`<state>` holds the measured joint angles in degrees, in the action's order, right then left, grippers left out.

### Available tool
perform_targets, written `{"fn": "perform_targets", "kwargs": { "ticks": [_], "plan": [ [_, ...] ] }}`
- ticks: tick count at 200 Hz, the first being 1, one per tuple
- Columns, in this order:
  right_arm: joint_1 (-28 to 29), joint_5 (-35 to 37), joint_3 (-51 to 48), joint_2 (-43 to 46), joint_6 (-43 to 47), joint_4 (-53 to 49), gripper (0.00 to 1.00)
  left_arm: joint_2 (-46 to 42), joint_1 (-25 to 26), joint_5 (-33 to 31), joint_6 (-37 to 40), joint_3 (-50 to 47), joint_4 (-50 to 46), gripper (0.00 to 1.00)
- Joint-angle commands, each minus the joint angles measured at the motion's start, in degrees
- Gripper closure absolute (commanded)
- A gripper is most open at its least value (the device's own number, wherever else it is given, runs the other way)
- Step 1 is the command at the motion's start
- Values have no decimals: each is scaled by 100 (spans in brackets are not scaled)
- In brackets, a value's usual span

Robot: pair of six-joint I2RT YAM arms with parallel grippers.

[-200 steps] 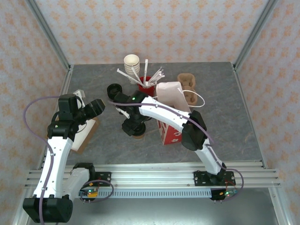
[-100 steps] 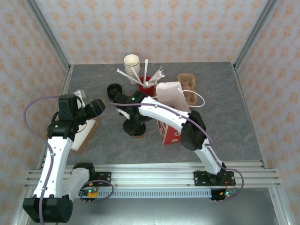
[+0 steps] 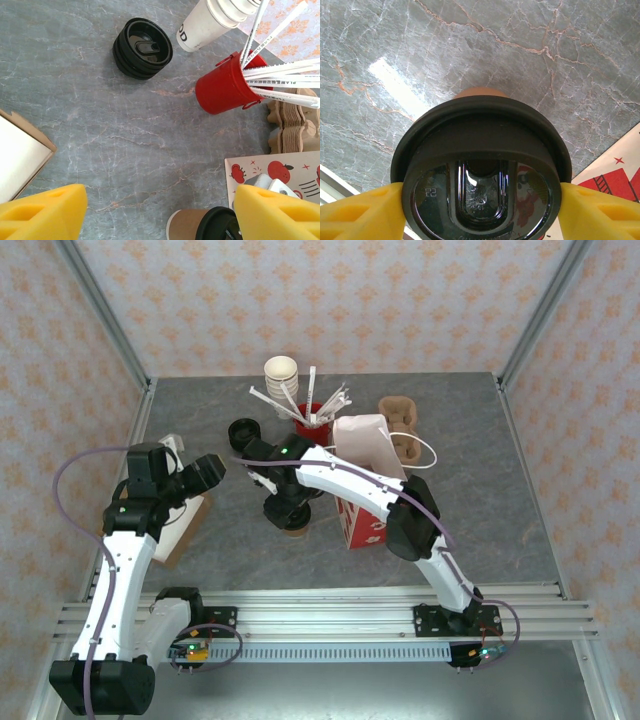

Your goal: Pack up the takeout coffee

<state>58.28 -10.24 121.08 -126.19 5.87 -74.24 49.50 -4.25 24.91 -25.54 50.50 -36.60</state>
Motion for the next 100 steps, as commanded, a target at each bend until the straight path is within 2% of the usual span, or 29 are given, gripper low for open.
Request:
{"fn": "perform_targets", "kwargs": {
  "ticks": [1, 100],
  "plan": [
    [-41, 163, -92, -46, 57, -251, 24, -50, 44, 32, 40, -56, 94, 22],
    [-36, 168, -88, -100, 112, -328, 20, -27, 53, 34, 49, -119, 145, 22]
  ]
}}
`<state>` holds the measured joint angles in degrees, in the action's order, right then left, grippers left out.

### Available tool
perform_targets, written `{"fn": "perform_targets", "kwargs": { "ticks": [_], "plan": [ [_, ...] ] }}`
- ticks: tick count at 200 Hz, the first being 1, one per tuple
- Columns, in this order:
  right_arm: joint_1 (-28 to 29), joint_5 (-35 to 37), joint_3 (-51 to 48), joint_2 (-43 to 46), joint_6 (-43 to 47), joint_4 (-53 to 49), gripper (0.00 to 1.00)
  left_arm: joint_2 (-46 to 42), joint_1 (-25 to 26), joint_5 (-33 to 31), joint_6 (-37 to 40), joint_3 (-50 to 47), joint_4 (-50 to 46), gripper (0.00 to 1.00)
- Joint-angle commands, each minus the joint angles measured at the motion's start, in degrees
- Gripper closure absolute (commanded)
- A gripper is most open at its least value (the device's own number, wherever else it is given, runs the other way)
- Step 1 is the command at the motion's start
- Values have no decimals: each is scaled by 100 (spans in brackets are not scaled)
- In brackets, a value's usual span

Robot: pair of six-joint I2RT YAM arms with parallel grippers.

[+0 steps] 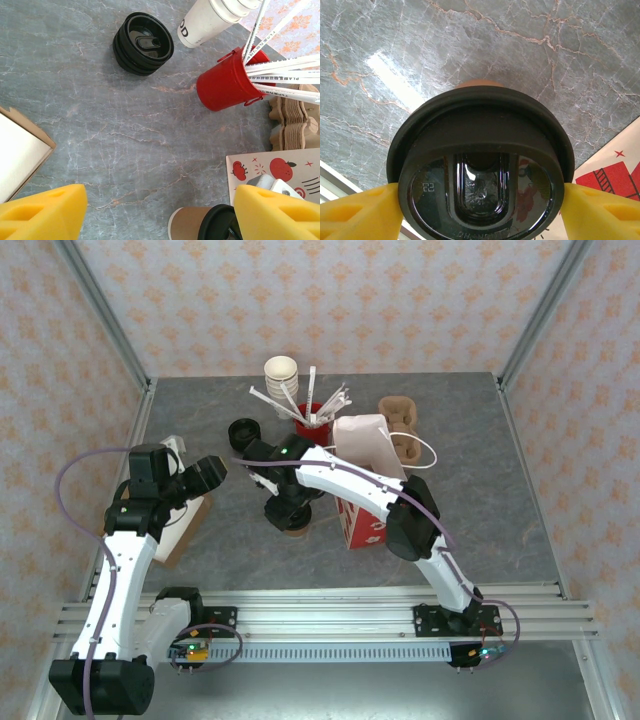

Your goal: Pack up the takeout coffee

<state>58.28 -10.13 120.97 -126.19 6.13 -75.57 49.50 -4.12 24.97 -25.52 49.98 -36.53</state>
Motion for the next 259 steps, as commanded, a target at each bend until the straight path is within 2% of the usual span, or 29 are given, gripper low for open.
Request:
{"fn": "perform_targets", "kwargs": {
  "ticks": [1, 72, 128, 168, 259],
  "plan": [
    [-36, 159, -75, -104, 84, -195, 20, -27, 42, 27, 47, -67, 143, 22],
    [-36, 134, -34, -213, 68, -133, 22, -28, 52, 36, 56, -71, 139, 22],
    [-36, 261, -69, -208, 64, -117, 27, -28, 60, 51, 55, -76, 139, 22],
    [-36, 261, 206, -141, 51, -207, 35, -51, 69, 70, 101, -19, 60, 22],
    [131, -545, 1115, 1075, -216, -381, 36, -162, 70, -138, 91, 228, -146, 22]
  ]
}}
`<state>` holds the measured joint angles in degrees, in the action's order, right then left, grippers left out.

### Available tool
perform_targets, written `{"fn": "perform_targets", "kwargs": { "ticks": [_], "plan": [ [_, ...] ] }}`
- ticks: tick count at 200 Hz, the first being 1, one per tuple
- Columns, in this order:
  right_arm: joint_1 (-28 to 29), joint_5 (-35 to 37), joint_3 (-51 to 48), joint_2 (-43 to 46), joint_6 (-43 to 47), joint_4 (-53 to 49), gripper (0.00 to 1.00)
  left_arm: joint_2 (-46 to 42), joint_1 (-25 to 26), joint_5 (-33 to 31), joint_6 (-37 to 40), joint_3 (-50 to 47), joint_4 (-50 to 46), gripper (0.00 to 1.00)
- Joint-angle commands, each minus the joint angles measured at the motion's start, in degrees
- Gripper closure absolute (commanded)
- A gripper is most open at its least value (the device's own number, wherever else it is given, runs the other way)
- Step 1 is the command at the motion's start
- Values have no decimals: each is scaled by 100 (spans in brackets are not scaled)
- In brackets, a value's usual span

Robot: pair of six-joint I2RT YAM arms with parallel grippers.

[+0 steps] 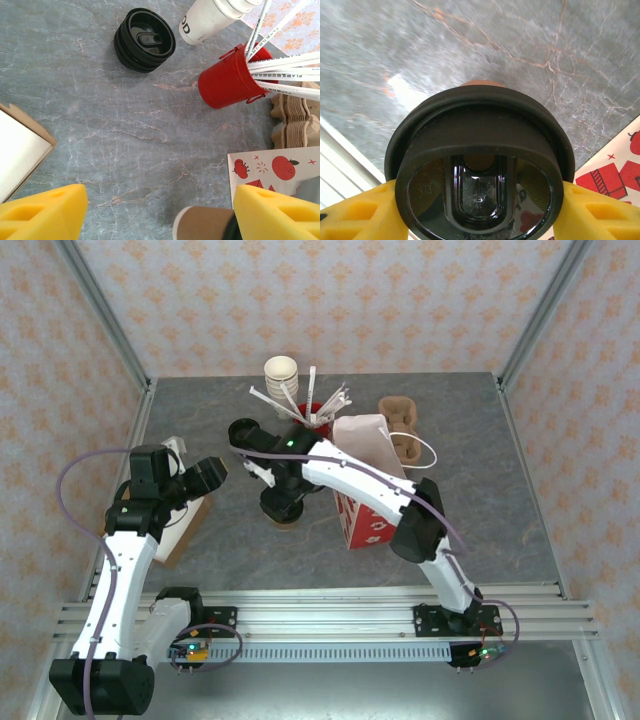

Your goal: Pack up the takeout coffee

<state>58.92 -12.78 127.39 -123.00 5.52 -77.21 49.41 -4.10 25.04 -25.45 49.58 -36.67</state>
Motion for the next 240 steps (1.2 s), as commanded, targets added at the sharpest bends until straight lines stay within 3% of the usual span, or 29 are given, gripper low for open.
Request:
{"fn": "perform_targets", "kwargs": {
  "ticks": [1, 69, 106, 157, 196, 240],
  "plan": [
    [67, -280, 472, 756, -155, -217, 36, -157, 67, -155, 84, 278, -136, 22],
    [-83, -644, 962, 1865, -425, 215, 39, -248, 165, -466, -471, 821, 217, 23],
    [-240, -499, 766, 2570, -556, 417, 40, 169, 1055, -675, -445, 1245, 699, 24],
    [-1381, 340, 19, 3586, -999, 18, 42, 1952, 2698, -675, 808, 2640, 838, 27],
    [-2171, 601, -701, 4119, -1161, -247, 44, 3224, 3249, -216, 1869, 3790, 683, 28],
    [-2200, 898, -804, 4114, -1171, -654, 45, 4690, 3518, 80, 2813, 5538, -522, 36]
  ]
}}
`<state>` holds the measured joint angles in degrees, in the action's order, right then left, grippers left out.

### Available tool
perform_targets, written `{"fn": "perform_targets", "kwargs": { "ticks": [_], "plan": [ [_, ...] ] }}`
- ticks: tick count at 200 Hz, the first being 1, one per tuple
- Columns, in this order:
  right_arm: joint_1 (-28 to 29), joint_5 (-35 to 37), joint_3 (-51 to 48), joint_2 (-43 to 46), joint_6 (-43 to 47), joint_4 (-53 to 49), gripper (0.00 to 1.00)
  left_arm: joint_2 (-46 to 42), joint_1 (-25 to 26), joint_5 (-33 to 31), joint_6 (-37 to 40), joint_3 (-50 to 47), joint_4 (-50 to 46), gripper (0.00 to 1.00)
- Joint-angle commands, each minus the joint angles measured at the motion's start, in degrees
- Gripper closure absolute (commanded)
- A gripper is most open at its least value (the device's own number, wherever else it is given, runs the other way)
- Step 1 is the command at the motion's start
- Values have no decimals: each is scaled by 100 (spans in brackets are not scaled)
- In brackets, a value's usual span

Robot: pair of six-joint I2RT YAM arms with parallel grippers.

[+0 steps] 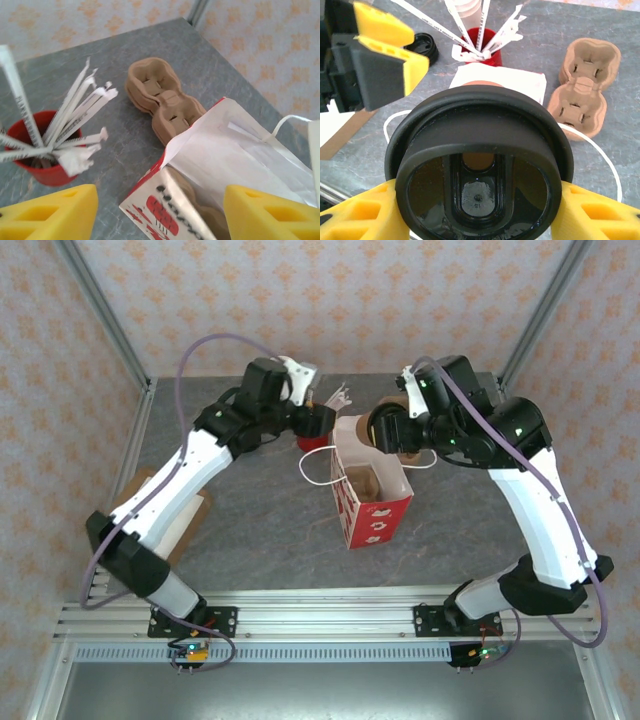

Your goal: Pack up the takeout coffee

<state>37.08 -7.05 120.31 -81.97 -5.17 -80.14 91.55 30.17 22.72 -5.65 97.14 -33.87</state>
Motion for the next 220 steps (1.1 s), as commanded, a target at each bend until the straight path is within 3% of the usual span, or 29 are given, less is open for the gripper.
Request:
{"fn": "perform_targets", "kwargs": {
  "ticks": [1, 71, 112, 146, 220],
  "plan": [
    [-17, 322, -100, 9, -100, -370, 45, 499, 92, 316, 844, 812, -821, 36],
    [16, 47, -242, -91, -200, -650, 47, 1675, 144, 727, 1550, 2289, -2064, 41],
    [119, -82, -320, -240, -266, -777, 48, 2200, 142, 898, 1471, 2854, -2382, 56],
    [213, -108, -298, -378, -291, -920, 48, 1978, 160, 1243, 1208, 2537, -2330, 65],
    [493, -190, -266, -761, -246, -1478, 49, 686, 207, 850, 555, 744, -1652, 65]
  ]
}}
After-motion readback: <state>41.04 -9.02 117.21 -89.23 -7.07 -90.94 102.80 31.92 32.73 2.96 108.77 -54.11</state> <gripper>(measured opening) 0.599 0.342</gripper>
